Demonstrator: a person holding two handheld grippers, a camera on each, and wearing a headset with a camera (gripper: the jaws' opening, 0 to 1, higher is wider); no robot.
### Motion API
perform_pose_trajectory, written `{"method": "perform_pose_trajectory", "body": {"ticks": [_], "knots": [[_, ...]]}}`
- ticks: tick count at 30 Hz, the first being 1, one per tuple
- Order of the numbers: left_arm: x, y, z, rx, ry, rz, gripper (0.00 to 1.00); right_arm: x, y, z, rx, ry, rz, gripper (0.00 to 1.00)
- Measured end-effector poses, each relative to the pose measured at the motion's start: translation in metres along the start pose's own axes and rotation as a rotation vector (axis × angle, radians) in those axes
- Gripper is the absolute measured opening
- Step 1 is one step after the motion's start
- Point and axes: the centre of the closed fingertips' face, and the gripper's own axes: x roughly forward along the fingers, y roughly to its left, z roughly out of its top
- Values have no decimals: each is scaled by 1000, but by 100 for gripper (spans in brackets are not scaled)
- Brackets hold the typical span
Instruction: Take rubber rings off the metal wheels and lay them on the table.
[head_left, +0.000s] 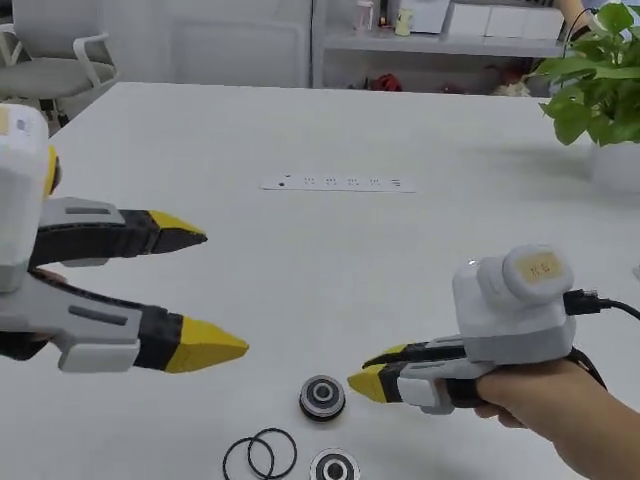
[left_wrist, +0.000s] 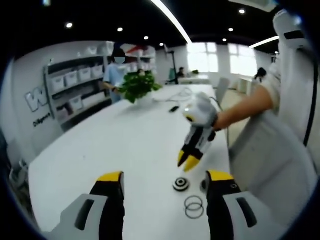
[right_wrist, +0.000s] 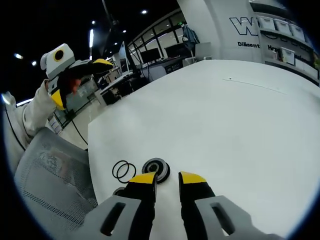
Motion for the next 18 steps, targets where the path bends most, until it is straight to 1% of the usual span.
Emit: {"method": "perform_pose_trajectory", "body": {"ticks": [1,6,9,11,15,18], "knots": [[4,0,0,6,2,-8,67,1,0,-3,-9,9,4,15],[27,-5,0,51,13,-47,65,3,4,-6,-38,18,29,18],[40,-9,-3,81,22,-65,64,6,7,-8,-57,23,47,18],[47,-11,-6,85,23,-75,63,7,8,-9,-70,28,55,19],[63,-18,-13,72,16,-105,61,11,12,-14,-122,51,72,21],[74,-22,-20,67,16,-115,57,13,15,-14,-143,48,81,21]]}}
